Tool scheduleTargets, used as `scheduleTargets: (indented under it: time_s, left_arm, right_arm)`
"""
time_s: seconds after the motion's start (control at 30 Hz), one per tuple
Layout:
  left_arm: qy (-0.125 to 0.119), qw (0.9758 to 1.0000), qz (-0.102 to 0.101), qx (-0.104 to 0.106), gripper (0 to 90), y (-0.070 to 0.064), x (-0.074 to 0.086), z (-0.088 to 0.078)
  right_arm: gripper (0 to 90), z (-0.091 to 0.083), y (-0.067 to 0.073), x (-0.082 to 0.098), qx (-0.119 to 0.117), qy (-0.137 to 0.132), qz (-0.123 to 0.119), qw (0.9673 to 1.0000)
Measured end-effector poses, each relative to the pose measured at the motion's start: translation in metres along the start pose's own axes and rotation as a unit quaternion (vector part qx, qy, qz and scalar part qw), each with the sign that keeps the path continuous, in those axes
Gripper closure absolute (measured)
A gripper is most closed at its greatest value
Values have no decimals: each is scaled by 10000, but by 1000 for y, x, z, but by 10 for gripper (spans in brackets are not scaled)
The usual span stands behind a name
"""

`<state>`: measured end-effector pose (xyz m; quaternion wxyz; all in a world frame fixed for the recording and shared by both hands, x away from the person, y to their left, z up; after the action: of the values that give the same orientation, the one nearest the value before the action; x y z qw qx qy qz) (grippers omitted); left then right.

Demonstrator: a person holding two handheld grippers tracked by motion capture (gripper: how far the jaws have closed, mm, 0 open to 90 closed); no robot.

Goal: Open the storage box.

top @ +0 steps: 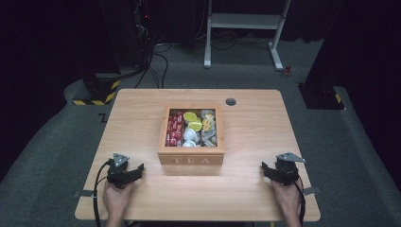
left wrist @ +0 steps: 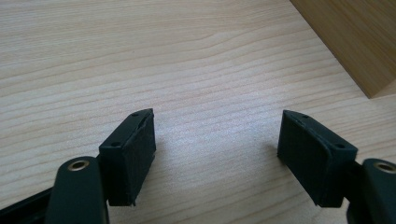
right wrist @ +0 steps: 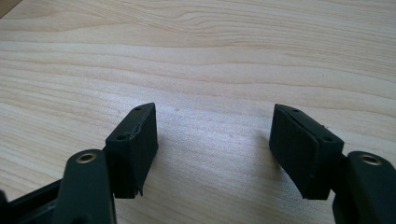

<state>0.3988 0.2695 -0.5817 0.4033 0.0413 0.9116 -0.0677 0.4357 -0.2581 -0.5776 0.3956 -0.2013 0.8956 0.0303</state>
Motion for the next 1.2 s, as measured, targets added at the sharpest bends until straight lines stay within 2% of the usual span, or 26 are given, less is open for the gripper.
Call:
scheduleTargets:
  time_s: [0.3, 0.5, 0.63, 1.07, 1.1, 1.13, 1.17, 1.2]
  left_arm:
    - [0, 10000, -1, -1, 280, 0, 0, 0]
    - [-1, 10000, -1, -2, 280, 0, 0, 0]
    - [-1, 10000, -1, -2, 280, 0, 0, 0]
    - [-2, 10000, -5, 1, 281, 0, 0, 0]
    - [-2, 10000, -4, 2, 281, 0, 0, 0]
    - [-1, 10000, -6, 4, 281, 0, 0, 0]
    - [0, 10000, -6, 4, 281, 0, 0, 0]
    - [-2, 10000, -4, -1, 281, 0, 0, 0]
  right_arm:
    - [427, -3, 1, 0, -46, -24, 70, 10000]
    - [426, -4, 7, 0, -250, -94, 83, 9996]
    - [404, -4, 14, -3, -469, -218, 97, 9986]
    - [393, -6, 36, -14, -798, -389, -88, 9960]
    - [399, -6, 38, -15, -822, -416, -75, 9957]
    - [421, -7, 43, -17, -956, -480, -123, 9942]
    - [421, -7, 43, -17, -956, -480, -123, 9942]
    - [436, -7, 48, -20, -1097, -580, -118, 9922]
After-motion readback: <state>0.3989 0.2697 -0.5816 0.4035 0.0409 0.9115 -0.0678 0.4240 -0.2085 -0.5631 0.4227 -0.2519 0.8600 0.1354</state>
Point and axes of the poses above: each handheld gripper's, and its own axes: z roughly forward along the jaws, x roughly out of its underside, y roughly to its left, the point moved 8 cm from there along z, roughly forward along the jaws, and after that the axes turned 7 degrees about -z, right-handed, at the moved point
